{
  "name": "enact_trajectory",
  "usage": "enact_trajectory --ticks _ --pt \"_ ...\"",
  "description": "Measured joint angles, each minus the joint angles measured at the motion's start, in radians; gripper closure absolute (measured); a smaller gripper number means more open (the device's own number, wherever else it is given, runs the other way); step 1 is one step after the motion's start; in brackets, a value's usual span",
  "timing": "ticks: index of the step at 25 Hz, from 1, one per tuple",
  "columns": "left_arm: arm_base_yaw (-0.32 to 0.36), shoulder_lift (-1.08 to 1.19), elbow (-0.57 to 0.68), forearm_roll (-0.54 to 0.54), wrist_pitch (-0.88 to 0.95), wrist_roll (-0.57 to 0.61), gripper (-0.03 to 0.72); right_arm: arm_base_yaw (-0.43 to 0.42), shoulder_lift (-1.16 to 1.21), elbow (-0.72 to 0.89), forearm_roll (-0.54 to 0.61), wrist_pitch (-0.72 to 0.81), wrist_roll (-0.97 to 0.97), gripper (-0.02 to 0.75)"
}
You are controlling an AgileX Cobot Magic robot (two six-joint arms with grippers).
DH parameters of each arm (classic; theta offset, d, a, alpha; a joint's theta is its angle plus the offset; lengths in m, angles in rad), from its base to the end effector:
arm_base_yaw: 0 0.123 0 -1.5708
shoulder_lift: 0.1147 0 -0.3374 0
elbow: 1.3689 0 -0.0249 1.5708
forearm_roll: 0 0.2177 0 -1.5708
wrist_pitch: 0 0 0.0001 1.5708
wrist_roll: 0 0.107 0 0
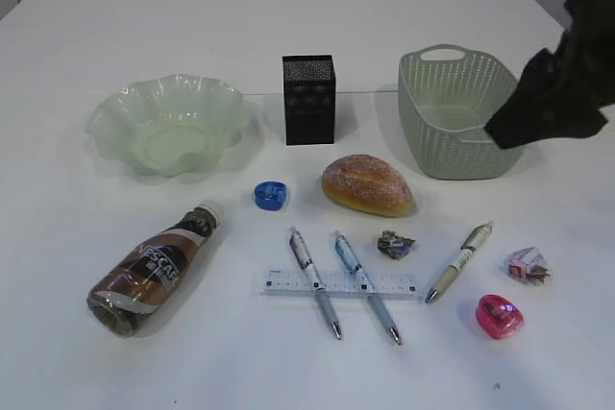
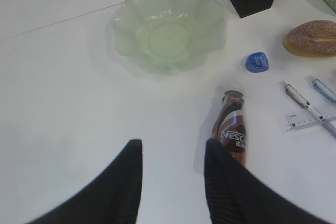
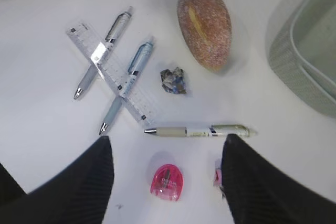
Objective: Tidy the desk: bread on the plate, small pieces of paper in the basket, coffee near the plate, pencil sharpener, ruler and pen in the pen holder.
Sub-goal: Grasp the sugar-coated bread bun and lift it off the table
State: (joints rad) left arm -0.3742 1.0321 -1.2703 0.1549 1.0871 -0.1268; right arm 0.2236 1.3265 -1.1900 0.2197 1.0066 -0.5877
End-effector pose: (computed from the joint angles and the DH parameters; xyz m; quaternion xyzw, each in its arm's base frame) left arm 0.1324 -0.0363 0.4509 0.1192 0.9088 -0.0226 0.3993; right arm 0.2177 0.0697 0.3807 -0.3489 0.8963 0.0570 0.2678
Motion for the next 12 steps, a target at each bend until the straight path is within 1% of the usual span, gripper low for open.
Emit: enact_trajectory --ticks 1,2,4,5,6,10,12 --pt "0.000 0.000 0.000 0.000 0.000 0.000 0.413 0.000 0.000 0.000 0.000 0.000 0.000 0.292" --pt "0.000 0.000 0.000 0.000 0.002 0.000 0.413 0.000 0.065 0.000 0.079 -0.026 -0.122 0.218" --pt "0.000 0.000 0.000 0.000 0.002 -0.002 0.413 0.000 0.071 0.000 0.083 -0.028 -0.127 0.217" --pt "0.001 0.000 0.000 0.000 0.002 -0.004 0.413 0.002 0.117 0.000 0.135 -0.054 -0.184 0.212" --pt "0.001 0.000 0.000 0.000 0.004 -0.004 0.413 0.002 0.139 0.000 0.150 -0.065 -0.194 0.212" --pt "0.001 0.000 0.000 0.000 0.005 -0.004 0.413 0.002 0.231 -0.001 0.173 -0.105 -0.223 0.211" --pt "0.001 0.000 0.000 0.000 0.005 -0.004 0.413 0.002 0.231 -0.001 0.173 -0.105 -0.223 0.211"
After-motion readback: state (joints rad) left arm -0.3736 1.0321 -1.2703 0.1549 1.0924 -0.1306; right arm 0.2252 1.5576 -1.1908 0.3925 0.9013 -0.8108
